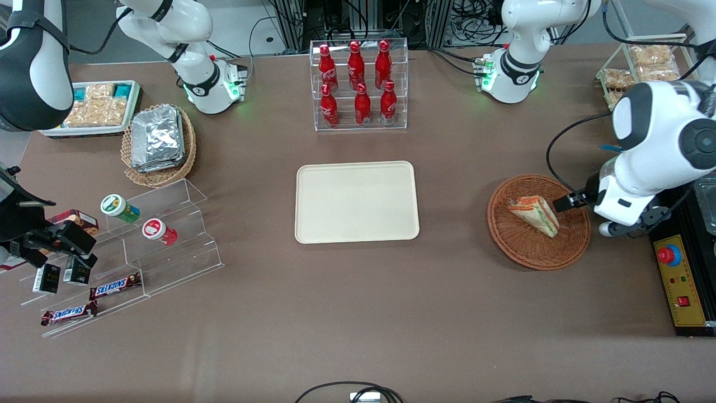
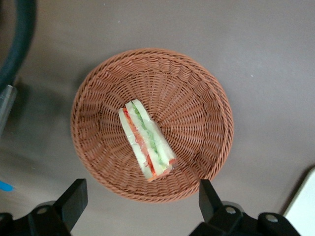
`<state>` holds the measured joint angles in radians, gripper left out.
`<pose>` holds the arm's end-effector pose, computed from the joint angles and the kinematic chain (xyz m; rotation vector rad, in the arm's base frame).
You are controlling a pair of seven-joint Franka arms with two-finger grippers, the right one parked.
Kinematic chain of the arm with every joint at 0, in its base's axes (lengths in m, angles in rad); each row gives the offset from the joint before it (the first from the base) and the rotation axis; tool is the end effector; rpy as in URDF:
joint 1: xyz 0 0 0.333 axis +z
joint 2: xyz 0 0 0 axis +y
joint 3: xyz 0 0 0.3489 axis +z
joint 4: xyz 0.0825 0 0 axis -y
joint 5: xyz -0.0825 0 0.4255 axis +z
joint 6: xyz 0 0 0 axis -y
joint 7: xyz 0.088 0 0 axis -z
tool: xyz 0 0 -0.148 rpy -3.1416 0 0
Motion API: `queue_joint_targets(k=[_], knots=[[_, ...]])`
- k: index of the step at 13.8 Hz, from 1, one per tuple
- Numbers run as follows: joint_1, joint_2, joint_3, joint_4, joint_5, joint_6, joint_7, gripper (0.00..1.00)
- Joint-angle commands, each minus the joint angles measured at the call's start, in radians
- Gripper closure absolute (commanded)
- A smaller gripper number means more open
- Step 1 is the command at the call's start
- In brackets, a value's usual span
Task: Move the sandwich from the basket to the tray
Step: 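Move the left gripper down over the wrapped sandwich in the wicker basket, then close the left gripper on the wrapped sandwich and lift it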
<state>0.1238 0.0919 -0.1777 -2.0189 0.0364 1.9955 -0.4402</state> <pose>0.5913 -0.0273 0.3686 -3.0413 -0.5679 0.1647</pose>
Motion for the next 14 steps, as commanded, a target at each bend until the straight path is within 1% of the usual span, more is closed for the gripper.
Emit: queue_joint_targets(k=[1,4,8,11,14], knots=[[-0.006,-0.009,-0.009,-0.113,0.022,0.133,-0.153,0.0],[-0.029,0.041,-0.008,-0.162,0.072,0.222,-0.268,0.0],[-0.049,0.1,-0.008,-0.179,0.164,0.24,-0.412,0.0],[-0.049,0.121,-0.008,-0.181,0.172,0.24,-0.451,0.0],[-0.049,0.135,-0.008,-0.21,0.172,0.291,-0.486,0.0]])
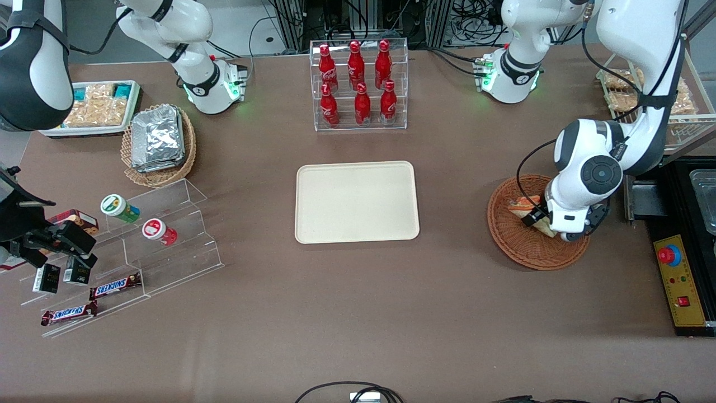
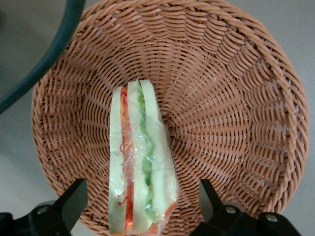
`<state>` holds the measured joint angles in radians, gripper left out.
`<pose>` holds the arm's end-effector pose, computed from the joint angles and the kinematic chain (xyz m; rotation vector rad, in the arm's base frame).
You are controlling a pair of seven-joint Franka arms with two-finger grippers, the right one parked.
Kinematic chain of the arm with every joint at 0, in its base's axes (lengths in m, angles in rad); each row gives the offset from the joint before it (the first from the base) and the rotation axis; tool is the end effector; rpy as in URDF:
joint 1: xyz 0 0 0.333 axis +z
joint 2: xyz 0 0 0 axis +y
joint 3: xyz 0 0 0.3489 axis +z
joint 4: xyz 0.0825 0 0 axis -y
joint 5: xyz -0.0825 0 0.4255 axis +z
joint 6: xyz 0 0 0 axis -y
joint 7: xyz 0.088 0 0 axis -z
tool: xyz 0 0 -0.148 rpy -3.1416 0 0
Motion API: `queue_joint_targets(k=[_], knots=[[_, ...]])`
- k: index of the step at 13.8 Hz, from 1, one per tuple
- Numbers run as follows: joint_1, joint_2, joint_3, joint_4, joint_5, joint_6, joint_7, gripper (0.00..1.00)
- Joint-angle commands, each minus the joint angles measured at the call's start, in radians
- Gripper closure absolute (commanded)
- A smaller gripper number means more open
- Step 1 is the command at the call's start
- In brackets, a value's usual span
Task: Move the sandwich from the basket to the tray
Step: 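Close the left gripper on the wrapped sandwich and lift it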
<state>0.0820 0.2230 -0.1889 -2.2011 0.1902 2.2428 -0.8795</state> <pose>0.5585 -0.0501 0.2297 -2.8186 -0.9369 0.1608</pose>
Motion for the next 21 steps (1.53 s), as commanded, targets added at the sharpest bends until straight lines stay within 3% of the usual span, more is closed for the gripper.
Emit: queue_joint_targets(k=[1,6,7,8,9,10,11,15,18,21], knots=[[-0.007,0.016,0.003,-0.029,0.018,0.06,-0.068,0.0],[-0.007,0.042,0.003,-0.035,0.02,0.077,-0.082,0.01],[-0.007,0.05,0.005,-0.04,0.02,0.086,-0.082,0.05],[-0.007,0.05,0.005,-0.046,0.02,0.096,-0.082,0.24],[-0.007,0.05,0.005,-0.051,0.02,0.1,-0.082,0.51],[-0.004,0.053,0.006,-0.051,0.032,0.1,-0.081,0.85],[-0.002,0.065,0.006,-0.051,0.055,0.098,-0.081,1.0],[-0.002,0.035,0.005,-0.026,0.058,0.019,-0.063,1.0],[-0.007,0.001,-0.001,0.113,0.043,-0.171,-0.01,1.0],[-0.007,-0.016,-0.073,0.279,-0.007,-0.374,0.06,1.0]])
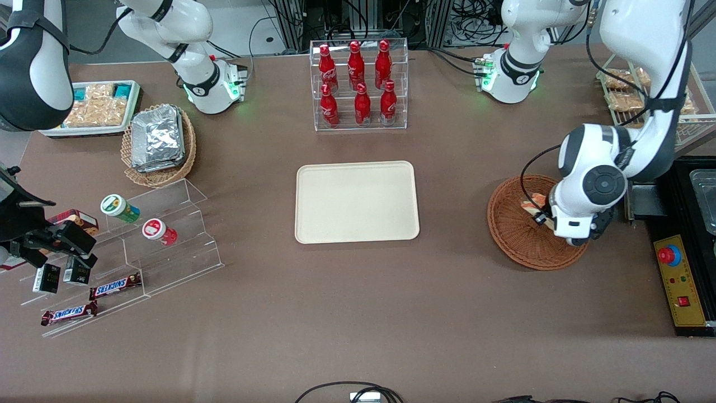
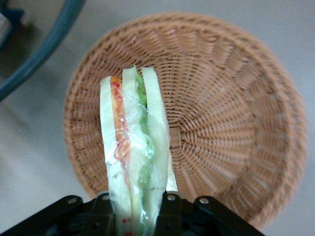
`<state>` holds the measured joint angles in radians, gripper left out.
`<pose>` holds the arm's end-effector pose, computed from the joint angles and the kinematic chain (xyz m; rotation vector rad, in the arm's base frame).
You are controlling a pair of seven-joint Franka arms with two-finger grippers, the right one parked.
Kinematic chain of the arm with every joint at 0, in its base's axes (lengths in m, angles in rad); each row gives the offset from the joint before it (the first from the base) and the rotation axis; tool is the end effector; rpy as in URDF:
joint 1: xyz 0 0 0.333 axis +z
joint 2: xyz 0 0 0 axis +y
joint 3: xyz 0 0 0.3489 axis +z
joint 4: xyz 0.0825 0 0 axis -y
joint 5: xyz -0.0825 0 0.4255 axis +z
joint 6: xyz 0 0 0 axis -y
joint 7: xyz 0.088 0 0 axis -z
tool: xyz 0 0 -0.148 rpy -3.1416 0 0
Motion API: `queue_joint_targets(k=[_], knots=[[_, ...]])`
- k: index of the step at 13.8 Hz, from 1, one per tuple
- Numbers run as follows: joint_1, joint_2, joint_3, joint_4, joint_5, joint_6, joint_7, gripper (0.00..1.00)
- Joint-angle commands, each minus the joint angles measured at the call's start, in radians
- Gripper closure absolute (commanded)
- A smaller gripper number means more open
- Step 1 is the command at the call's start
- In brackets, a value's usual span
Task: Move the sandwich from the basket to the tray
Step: 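Close the left gripper on the wrapped sandwich and lift it, then carry the sandwich with the left gripper over the cream tray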
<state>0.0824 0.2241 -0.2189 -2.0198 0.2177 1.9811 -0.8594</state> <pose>0.5878 -0.0576 0.2922 -2.7568 -0.8667 0.2282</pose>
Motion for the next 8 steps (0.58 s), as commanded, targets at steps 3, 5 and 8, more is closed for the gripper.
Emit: queue_joint_targets(k=[3,5,8], knots=[[-0.007,-0.018,-0.147,0.167,-0.05,-0.178,0.097,1.0],[-0.007,-0.029,-0.233,0.171,-0.047,-0.183,0.109,0.99],[-0.007,-0.019,-0.351,0.193,-0.04,-0.176,0.121,0.97]])
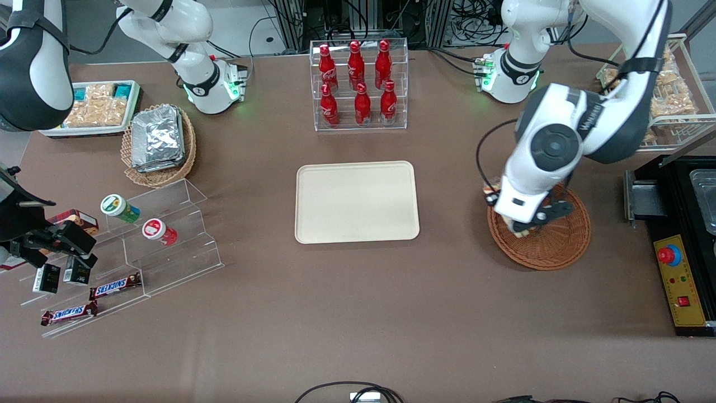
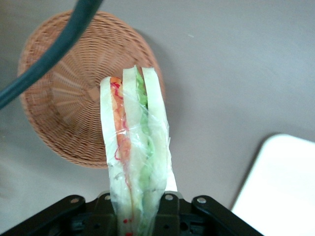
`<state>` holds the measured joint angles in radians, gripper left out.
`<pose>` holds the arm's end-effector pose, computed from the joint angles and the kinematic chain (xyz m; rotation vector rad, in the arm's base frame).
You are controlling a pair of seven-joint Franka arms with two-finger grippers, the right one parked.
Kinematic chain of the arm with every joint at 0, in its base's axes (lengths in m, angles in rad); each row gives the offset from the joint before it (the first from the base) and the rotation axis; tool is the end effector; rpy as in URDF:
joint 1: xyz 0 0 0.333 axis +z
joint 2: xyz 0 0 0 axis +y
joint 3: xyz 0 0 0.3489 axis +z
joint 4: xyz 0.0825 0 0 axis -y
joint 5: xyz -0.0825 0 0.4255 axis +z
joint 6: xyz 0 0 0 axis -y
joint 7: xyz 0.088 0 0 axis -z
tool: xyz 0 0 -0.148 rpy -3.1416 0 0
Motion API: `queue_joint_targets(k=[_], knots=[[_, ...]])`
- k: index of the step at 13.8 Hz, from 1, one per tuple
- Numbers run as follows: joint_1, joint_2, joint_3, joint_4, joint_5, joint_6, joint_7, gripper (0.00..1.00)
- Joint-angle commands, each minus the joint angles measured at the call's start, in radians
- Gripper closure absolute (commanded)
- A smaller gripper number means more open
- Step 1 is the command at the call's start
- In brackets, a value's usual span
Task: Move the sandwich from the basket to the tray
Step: 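Carry the sandwich with the left gripper over the cream tray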
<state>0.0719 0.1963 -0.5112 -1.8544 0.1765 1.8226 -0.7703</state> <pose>0.5711 -0.2335 0.3863 -2.9382 -0.3964 0.1856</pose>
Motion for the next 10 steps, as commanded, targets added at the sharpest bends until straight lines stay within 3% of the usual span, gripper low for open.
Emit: queue_joint_targets(k=[1,3,10], knots=[[0.003,0.018,-0.105,0.029,0.003,-0.017,0.058,0.96],[-0.01,0.041,-0.17,0.029,0.009,-0.011,0.068,0.96],[-0.222,0.175,-0.175,0.023,0.03,0.156,-0.049,0.87]])
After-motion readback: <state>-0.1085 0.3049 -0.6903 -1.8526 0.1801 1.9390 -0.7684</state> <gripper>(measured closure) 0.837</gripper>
